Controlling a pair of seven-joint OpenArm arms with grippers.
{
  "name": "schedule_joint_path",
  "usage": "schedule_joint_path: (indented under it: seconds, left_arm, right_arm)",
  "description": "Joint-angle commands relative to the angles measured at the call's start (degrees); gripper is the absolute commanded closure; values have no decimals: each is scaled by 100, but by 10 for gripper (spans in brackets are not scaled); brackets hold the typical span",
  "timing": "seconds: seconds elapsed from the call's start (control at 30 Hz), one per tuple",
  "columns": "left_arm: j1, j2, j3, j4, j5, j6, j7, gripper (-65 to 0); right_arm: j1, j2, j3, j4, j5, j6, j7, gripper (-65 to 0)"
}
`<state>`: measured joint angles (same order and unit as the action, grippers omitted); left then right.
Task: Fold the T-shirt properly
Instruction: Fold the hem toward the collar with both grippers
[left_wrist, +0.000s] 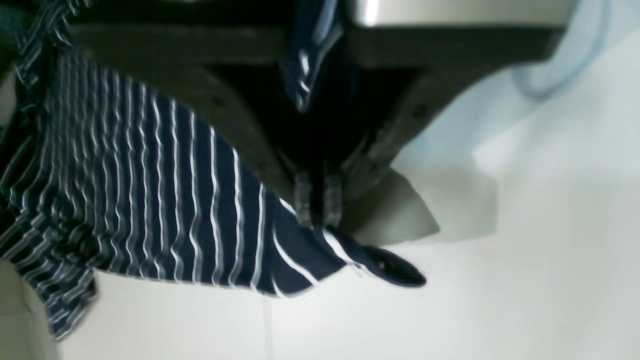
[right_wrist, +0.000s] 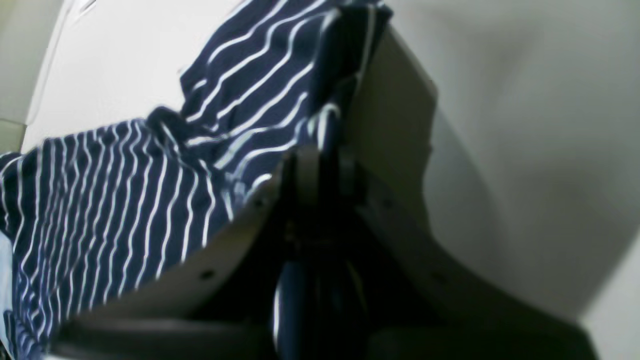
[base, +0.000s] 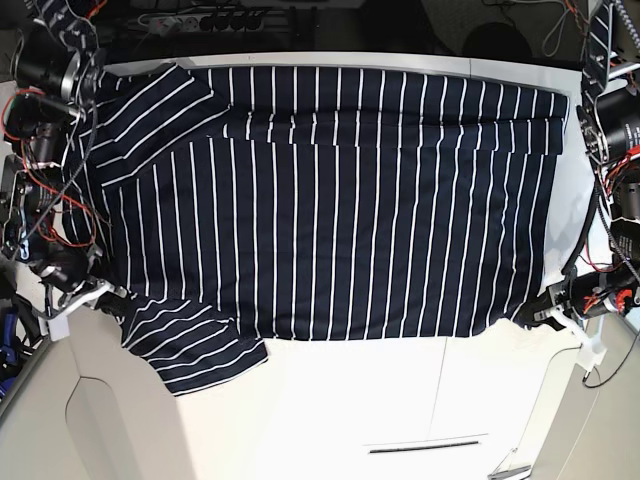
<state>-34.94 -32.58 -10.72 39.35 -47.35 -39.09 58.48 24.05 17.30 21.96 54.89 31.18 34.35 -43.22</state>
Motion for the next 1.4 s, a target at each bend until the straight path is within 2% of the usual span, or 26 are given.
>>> schedule_joint_path:
  seconds: [0.0, 0.3, 0.53, 0.8, 0.97, 1.0, 1.1, 1.13, 1.17, 1.37]
  left_arm:
    - [-166, -214, -22, 107, -264, -91, 31, 0]
    - [210, -763, -22, 111, -1906, -91, 1257, 0]
    - [782, -1040, -22, 177, -2922, -91, 1904, 0]
    - [1799, -1207, -22, 1093, -3432, -91, 2063, 0]
    - [2277, -1204, -22, 1486, -3449, -91, 1762, 0]
    - [2293, -1200, -22, 1493, -3447, -91, 1738, 0]
    - [2286, -1202, -22, 1495, -3449, -91, 1720, 0]
    - [2288, -1202, -22, 1499, -3451, -91, 1711, 0]
    - [2291, -1202, -22, 1499, -3449, -91, 1716, 0]
    - [2291, -1202, -22, 1499, -3423, -91, 1714, 0]
  right_arm:
    - [2, 81, 11, 280, 120, 42, 72, 0]
    - [-1141, 271, 22, 1836, 310, 39, 66, 0]
    - [-1615, 452, 103, 2223, 411, 35, -85, 0]
    - [-2033, 459, 367, 2221, 527, 11, -205, 0]
    - [-2288, 455, 520, 2214, 520, -9, -131, 0]
    - [-2297, 457, 525, 2214, 479, -9, -133, -22]
    - [-2282, 459, 566, 2214, 498, -11, -133, -316]
    - [-2282, 459, 614, 2216, 551, -9, -136, -385]
    - [-2282, 459, 693, 2221, 590, -9, -127, -419]
    - [-2127, 446, 1373, 2221, 970, -7, 433, -422]
